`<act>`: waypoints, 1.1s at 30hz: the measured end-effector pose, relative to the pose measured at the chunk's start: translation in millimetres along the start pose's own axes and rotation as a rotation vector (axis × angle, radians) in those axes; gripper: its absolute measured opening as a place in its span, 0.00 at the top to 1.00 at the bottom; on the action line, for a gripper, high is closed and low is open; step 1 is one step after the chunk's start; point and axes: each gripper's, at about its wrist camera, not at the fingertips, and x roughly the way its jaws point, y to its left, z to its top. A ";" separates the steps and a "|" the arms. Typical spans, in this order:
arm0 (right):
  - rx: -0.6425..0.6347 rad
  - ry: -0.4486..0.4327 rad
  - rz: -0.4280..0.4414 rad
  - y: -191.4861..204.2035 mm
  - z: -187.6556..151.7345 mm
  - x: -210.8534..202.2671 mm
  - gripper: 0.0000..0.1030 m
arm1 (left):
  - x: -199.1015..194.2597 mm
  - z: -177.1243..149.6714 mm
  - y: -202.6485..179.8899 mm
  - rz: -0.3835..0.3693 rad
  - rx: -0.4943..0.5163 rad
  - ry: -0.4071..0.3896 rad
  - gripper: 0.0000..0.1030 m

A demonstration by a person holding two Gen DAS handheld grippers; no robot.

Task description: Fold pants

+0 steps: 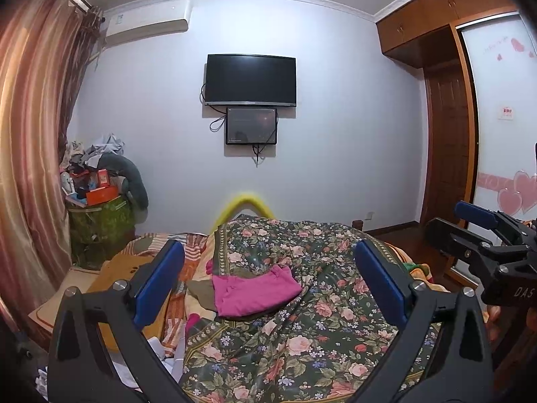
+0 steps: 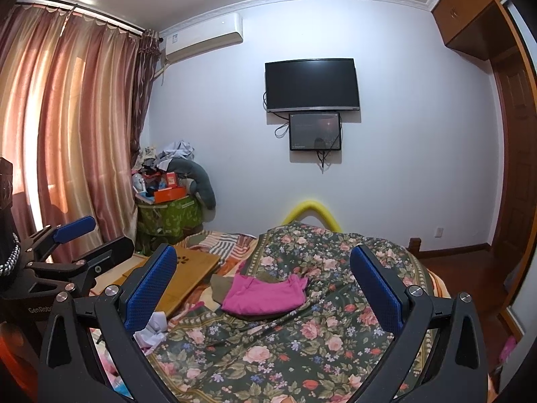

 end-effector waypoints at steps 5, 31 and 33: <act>-0.005 -0.005 -0.001 1.3 1.1 -1.5 0.00 | 0.2 -0.3 0.7 -0.002 -0.002 0.000 0.00; 0.003 -0.001 0.000 -0.5 2.5 -1.0 0.00 | 1.4 1.1 -2.6 -0.014 -0.004 0.000 0.00; 0.004 0.000 0.002 -0.1 2.6 -0.8 0.00 | 1.4 1.2 -2.9 -0.015 -0.005 0.003 0.00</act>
